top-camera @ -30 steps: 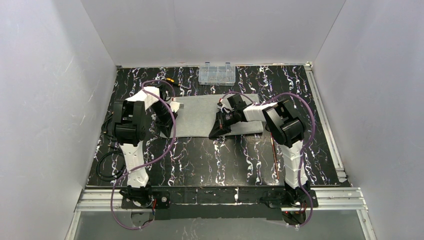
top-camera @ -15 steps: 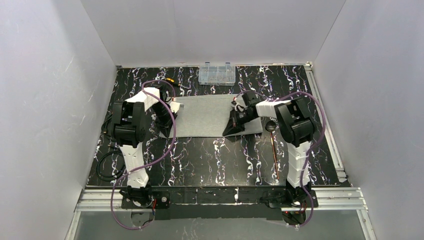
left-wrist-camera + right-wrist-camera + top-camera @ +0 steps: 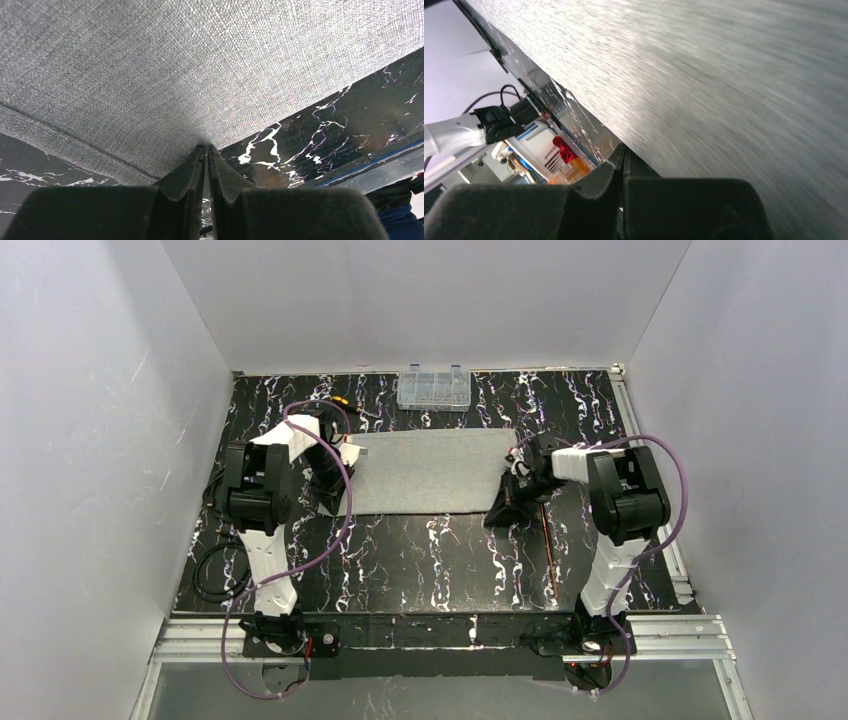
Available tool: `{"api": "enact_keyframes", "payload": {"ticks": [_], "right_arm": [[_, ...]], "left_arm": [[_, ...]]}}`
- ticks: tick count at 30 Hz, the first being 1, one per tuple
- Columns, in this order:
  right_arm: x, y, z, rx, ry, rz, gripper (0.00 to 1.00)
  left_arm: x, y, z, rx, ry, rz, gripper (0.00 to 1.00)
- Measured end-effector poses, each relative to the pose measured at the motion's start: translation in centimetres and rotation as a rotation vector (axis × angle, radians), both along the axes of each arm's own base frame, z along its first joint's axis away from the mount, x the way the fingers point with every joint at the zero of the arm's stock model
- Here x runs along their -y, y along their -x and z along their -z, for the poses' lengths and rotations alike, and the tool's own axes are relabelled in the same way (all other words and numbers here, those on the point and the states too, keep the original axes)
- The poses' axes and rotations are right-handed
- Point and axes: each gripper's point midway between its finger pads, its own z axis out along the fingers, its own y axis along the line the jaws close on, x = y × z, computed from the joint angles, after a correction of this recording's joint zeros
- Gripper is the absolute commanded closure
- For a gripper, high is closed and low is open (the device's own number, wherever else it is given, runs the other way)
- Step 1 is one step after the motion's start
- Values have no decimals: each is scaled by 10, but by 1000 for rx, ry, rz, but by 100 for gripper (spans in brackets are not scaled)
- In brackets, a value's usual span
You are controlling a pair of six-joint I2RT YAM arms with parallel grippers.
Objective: Fold the napkin into a case and place the utensils inside
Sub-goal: Smooth out the rectangle-folded napkin at the center of the board.
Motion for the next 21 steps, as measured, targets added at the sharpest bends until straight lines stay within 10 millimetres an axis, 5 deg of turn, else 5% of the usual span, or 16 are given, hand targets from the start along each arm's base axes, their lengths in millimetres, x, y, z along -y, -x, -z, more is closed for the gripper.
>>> {"api": "enact_keyframes", "payload": {"ticks": [10,16,21], "right_arm": [[45,-25,-1,2,44,151,91],[35,-38,-23,44,20,115,91],[11,-38,-68,150,-32,54,91]], "left_arm": [[0,0,0,1,0,1,92],[0,0,0,7,2,5,92],[1,0,-1,11,-7,19,92]]}}
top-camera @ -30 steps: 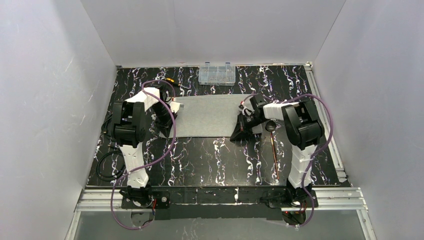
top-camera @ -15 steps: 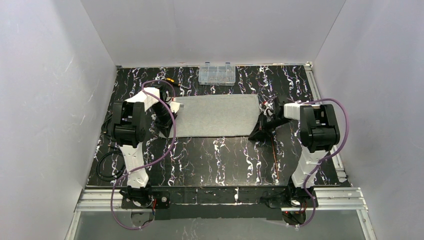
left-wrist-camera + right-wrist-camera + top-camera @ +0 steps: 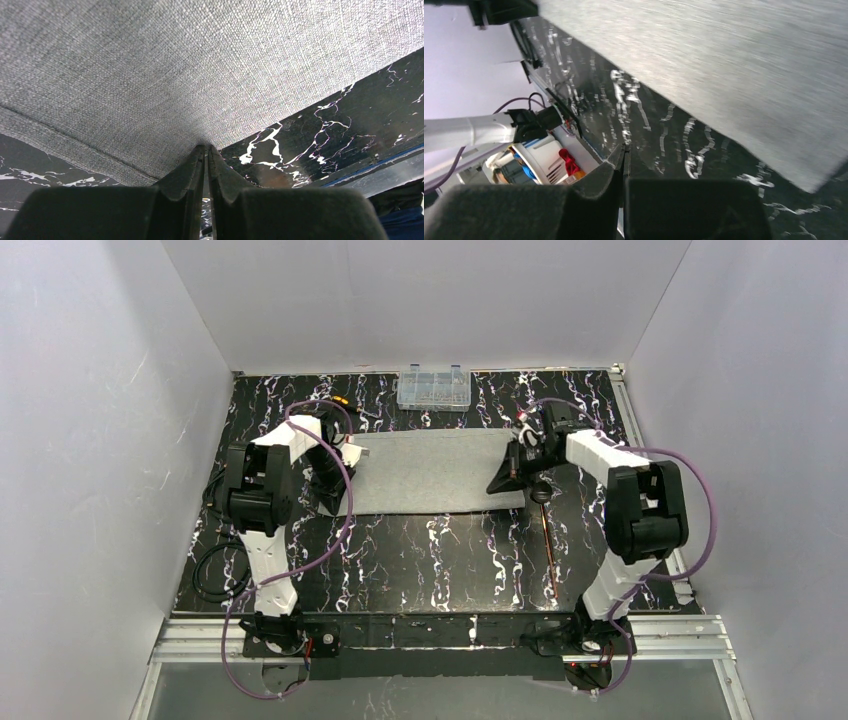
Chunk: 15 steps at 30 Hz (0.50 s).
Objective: Fold the napkin into a case and place the utensils inside
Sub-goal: Smooth out the rectangle-folded napkin at the center of the board.
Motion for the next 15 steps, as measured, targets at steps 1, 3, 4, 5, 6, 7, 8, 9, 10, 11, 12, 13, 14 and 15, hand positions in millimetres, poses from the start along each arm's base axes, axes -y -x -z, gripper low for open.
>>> {"api": "enact_keyframes", "payload": {"ticks": [1,3,4,5,6,7,8,9,10,11,12,13,14,15], "right_arm": [[-7,0,-9,20,-12,-10,91],[-25,0,-24,54,-39,-44,93],[-35,-1,-27,67,-48,-67,93],[-46,-3,-28,72,-56,-89,94],[-54,-5,-25,70,-60,-104,95],[-63,-6,-20,63,-64,-123,96],[-71,-8,-11,53,-66,-140,96],[-77,-8,-1,35,-64,-150,96],[-80,-8,12,6,-57,-154,96],[-80,-5,25,-30,-46,-152,96],[-79,-4,35,-59,-36,-150,96],[-77,-2,44,-82,-25,-147,96],[-74,-1,50,-98,-15,-144,96],[-71,1,53,-103,-9,-146,96]], "left_arm": [[0,0,0,0,-3,2,92],[0,0,0,2,-7,6,92],[0,0,0,2,-8,7,92],[0,0,0,2,-8,7,92],[0,0,0,2,-8,7,92],[0,0,0,2,-8,7,92],[0,0,0,2,-8,7,92],[0,0,0,2,-9,7,92],[0,0,0,2,-9,7,92],[0,0,0,3,-9,7,92],[0,0,0,2,-9,7,92],[0,0,0,3,-9,7,92],[0,0,0,3,-9,8,92],[0,0,0,3,-9,8,92]]}}
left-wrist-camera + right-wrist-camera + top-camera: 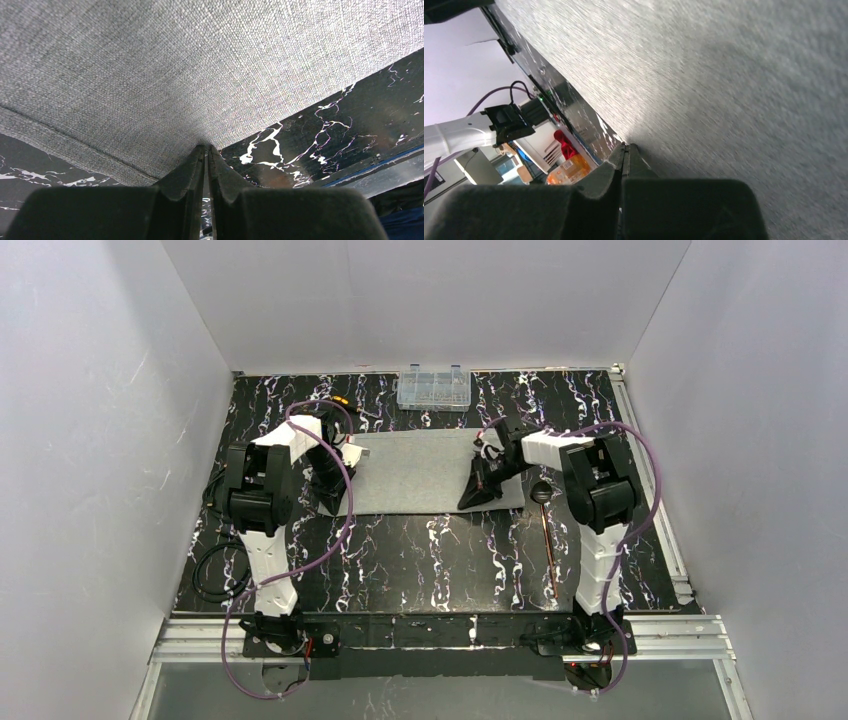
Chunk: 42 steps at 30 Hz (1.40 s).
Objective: Fold the napkin into a case and place the utensils inside
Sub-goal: Smooth out the rectangle-folded napkin at the center of the board.
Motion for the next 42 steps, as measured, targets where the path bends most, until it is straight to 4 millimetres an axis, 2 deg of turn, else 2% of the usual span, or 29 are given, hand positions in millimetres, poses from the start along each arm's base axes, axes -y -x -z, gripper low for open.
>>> {"api": "enact_keyframes", "payload": {"ticks": [5,8,14,22,33,35,38,40,41,42], "right_arm": [[18,16,14,-48,21,7,96],[35,22,15,-74,17,37,96],[77,5,14,-65,52,142,97],[91,8,16,-54,96,138,97],[143,10,15,-29,253,231,96],[152,6,14,-31,260,261,92],[158,2,8,-22,273,287,80],[159,-10,-8,23,281,305,69],[158,-19,-19,57,278,309,59],[157,-33,-33,106,275,313,55]], "left_arm": [[0,0,0,0,-1,3,92],[0,0,0,1,-3,5,92],[0,0,0,2,-2,8,93],[0,0,0,5,-2,15,93],[0,0,0,10,-1,21,93],[0,0,0,10,-1,21,93],[0,0,0,10,-1,21,92],[0,0,0,10,-1,21,92],[0,0,0,10,-1,21,92],[0,0,0,10,-1,21,91]]}}
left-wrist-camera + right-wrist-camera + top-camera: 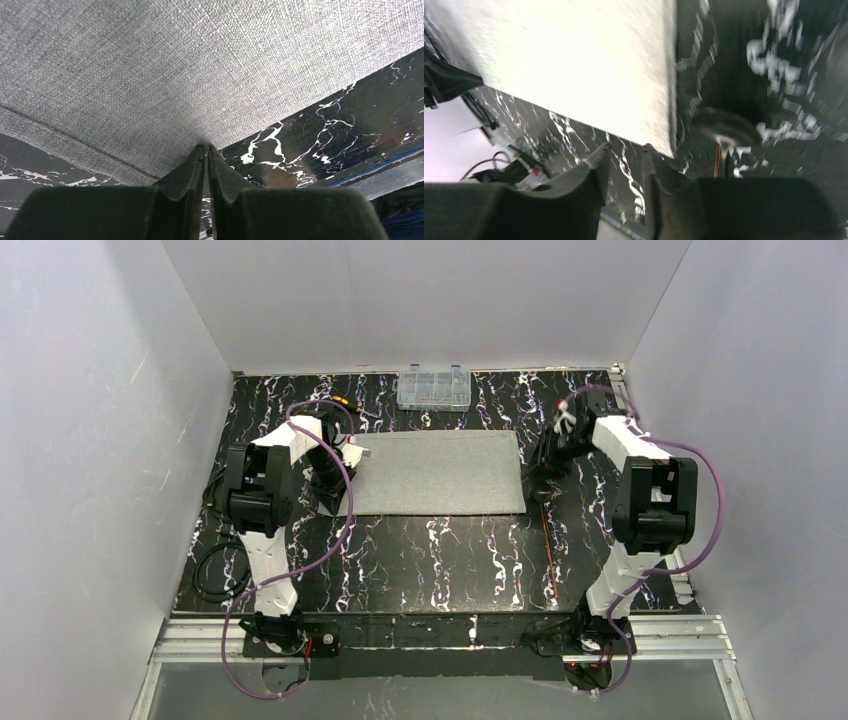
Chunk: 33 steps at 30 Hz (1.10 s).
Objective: Fold the napkin into a case and place the utensils inside
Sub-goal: Smooth out the rectangle-folded napkin at the center of the board, then pick up the rectangle-folded napkin from the center of the board.
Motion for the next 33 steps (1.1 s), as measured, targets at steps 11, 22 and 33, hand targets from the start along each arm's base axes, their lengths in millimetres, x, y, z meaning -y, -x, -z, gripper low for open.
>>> {"api": "enact_keyframes", "payload": {"ticks": [11,22,33], "right_arm": [[-12,-105,-58,342,110,11,43],[-9,-141,25,253,205,1,47],[-7,-148,28,273,223,17,53]], "left_arm": [[1,-13,-7,41,0,-1,75],[18,-58,-67,200,91,-31,59],[12,-60,-80,216,115,-70,60]]}}
